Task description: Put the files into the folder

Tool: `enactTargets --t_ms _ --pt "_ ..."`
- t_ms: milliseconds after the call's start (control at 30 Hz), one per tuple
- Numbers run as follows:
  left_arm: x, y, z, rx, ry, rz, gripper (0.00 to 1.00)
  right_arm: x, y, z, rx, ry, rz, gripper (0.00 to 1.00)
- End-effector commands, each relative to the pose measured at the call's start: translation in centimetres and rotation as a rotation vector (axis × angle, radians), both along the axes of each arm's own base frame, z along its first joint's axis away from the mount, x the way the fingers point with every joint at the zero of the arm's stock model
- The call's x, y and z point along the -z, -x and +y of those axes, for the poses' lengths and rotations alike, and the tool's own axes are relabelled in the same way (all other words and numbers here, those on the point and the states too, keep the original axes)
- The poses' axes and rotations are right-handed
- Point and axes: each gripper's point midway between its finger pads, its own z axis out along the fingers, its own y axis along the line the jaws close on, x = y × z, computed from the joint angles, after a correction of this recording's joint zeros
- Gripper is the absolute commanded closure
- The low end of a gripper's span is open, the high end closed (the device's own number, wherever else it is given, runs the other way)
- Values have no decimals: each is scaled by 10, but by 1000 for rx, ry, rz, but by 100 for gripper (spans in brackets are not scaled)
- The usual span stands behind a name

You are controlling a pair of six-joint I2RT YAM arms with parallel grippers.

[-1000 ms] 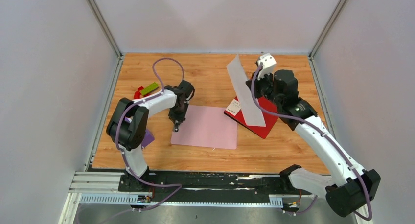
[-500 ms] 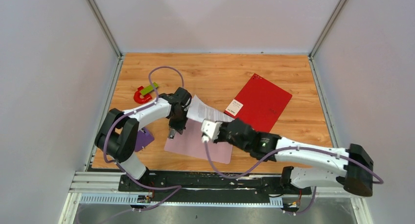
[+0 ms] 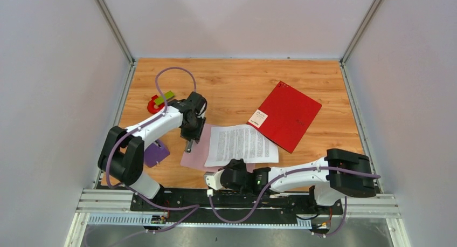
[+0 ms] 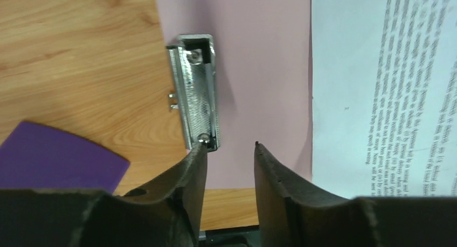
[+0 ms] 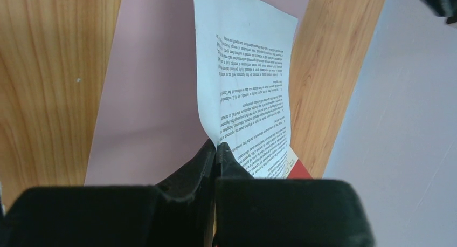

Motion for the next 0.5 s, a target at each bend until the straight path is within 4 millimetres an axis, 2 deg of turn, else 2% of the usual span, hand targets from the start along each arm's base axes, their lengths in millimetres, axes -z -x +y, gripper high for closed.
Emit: enactTargets --t_ms 0,100,200,467 --pt "-36 -23 13 -44 12 -102 51 -10 7 3 12 -78 7 100" --pt "-34 -29 22 -47 -6 -92 45 -3 13 12 18 -97 48 100" --pt "-24 -30 31 -42 -36 -59 43 2 18 23 25 -105 64 100" --pt "6 -28 25 29 -24 40 37 12 17 40 52 -147 64 99"
